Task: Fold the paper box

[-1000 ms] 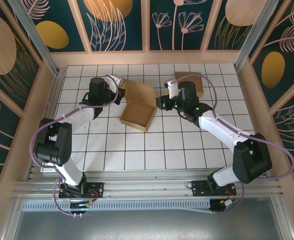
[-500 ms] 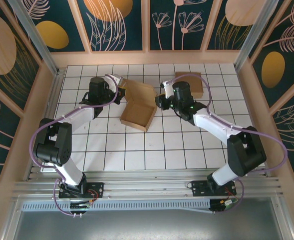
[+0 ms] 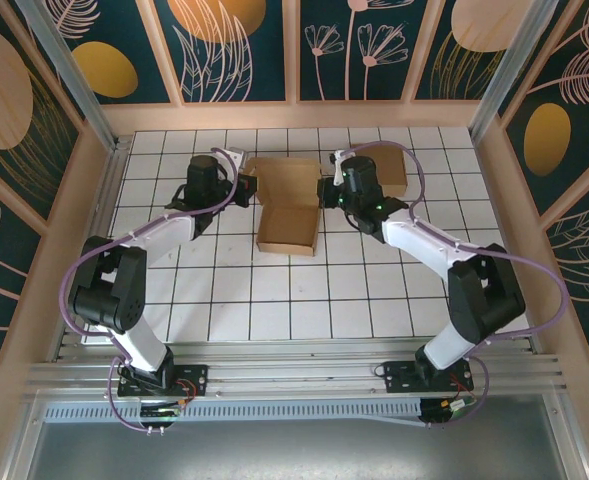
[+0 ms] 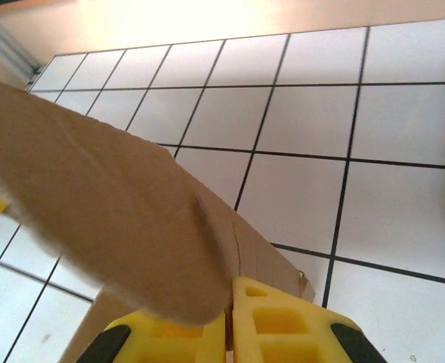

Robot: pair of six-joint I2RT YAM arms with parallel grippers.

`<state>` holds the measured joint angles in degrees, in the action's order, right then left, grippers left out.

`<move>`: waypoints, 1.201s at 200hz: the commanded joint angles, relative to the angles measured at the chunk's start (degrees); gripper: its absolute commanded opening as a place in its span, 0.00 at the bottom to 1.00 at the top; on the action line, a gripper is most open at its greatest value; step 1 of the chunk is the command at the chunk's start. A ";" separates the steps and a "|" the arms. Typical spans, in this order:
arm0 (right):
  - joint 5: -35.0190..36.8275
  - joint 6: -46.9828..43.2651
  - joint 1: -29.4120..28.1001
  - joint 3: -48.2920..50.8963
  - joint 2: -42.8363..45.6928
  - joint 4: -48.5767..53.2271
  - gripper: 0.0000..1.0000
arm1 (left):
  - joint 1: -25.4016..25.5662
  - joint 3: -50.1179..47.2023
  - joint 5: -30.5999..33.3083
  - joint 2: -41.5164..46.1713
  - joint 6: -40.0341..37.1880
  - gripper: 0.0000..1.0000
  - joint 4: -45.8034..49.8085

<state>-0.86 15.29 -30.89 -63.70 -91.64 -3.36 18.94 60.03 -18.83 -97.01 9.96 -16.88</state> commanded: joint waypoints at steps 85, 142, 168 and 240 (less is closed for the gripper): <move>6.40 10.24 -3.07 4.09 -2.07 -6.53 0.08 | 8.13 -3.96 10.91 1.65 18.23 0.00 -4.98; 7.28 9.06 -4.41 10.15 0.62 -9.21 0.08 | 8.91 -9.85 8.16 3.70 23.42 0.00 -5.56; 7.82 8.80 -5.61 14.15 2.15 -11.89 0.08 | 10.11 -13.36 6.78 4.68 24.20 0.00 -7.54; 9.81 7.75 -7.86 24.75 7.27 -17.12 0.10 | 13.31 -23.39 7.88 5.56 28.52 0.00 -15.33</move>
<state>8.69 23.92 -37.39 -42.13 -86.26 -20.25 30.46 40.14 -5.74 -90.26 33.80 -36.34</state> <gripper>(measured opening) 0.097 0.043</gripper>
